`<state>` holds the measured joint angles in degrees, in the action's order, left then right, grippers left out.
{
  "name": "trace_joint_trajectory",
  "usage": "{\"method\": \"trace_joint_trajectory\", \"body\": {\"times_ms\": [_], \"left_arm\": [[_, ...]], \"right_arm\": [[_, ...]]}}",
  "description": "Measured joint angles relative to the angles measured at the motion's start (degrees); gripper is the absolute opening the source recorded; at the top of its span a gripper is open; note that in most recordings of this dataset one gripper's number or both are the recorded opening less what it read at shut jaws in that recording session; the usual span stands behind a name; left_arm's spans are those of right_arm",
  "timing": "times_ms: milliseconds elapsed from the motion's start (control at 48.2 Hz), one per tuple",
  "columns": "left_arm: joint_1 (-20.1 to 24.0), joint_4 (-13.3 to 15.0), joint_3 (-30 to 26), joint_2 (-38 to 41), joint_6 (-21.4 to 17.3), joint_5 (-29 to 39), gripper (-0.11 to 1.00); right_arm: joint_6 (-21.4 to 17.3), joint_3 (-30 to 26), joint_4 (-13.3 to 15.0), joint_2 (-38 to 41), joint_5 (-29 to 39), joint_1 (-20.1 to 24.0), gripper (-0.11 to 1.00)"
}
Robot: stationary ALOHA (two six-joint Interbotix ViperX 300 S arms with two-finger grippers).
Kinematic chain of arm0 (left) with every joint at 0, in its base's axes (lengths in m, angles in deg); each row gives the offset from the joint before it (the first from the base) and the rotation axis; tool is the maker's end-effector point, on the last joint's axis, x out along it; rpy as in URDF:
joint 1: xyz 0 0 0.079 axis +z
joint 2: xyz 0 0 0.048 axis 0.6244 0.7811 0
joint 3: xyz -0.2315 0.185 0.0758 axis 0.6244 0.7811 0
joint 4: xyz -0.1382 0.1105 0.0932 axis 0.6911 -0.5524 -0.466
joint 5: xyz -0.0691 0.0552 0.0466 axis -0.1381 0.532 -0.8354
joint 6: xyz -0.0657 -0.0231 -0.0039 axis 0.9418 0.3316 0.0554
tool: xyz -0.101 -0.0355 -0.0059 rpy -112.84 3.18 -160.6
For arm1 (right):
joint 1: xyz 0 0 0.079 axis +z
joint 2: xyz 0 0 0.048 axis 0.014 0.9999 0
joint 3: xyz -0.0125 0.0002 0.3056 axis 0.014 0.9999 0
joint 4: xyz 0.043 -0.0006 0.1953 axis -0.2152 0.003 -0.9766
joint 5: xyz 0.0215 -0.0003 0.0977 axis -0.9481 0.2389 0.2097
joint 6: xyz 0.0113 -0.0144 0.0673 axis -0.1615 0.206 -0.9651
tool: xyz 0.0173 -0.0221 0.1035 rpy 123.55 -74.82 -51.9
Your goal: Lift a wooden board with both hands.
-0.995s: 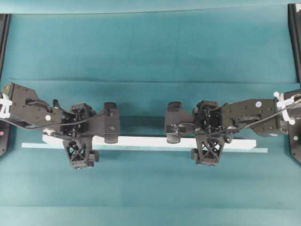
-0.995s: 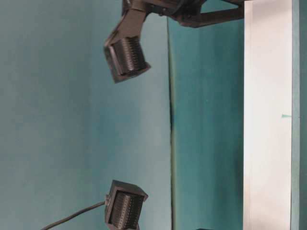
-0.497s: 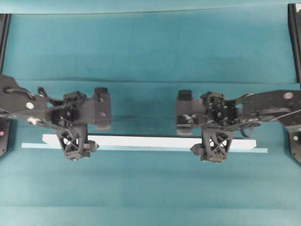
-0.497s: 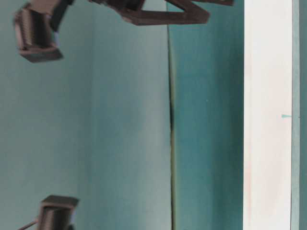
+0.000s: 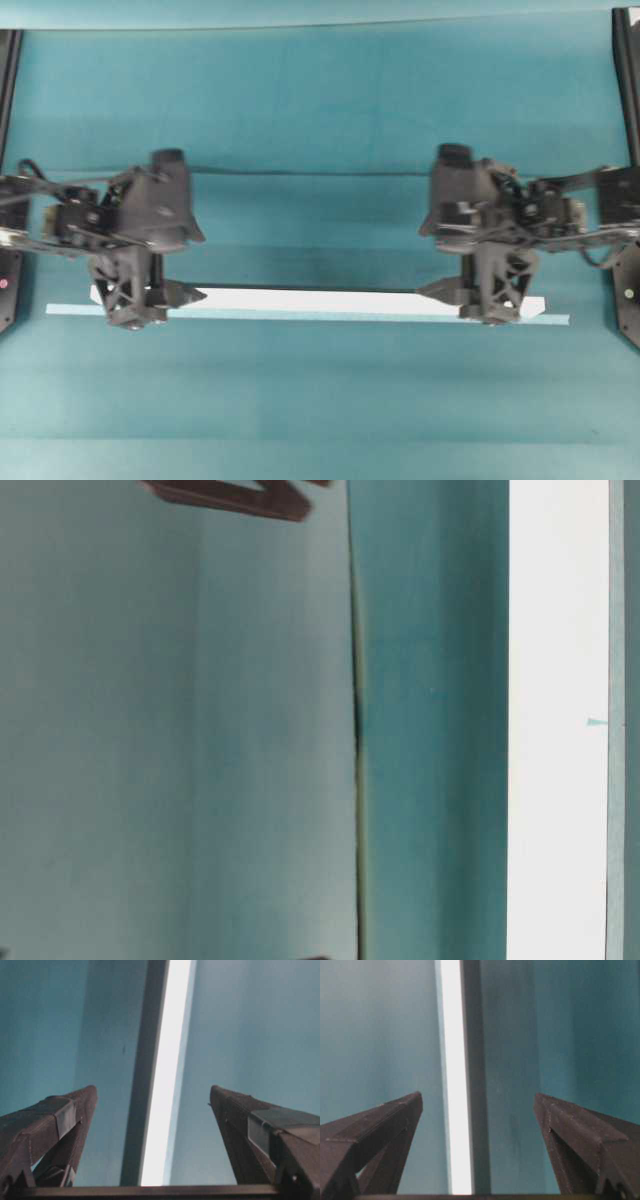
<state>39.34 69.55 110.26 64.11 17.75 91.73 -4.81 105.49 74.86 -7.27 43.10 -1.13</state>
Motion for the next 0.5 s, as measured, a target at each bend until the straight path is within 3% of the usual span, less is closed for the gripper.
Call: {"method": "trace_joint_trajectory", "body": {"times_ms": [497], "left_arm": [[0.0, 0.0, 1.8, -16.3, -0.1, -5.7, 0.99]], "right_arm": [[0.0, 9.7, 0.6, -19.5, -17.4, -0.3, 0.94]]}}
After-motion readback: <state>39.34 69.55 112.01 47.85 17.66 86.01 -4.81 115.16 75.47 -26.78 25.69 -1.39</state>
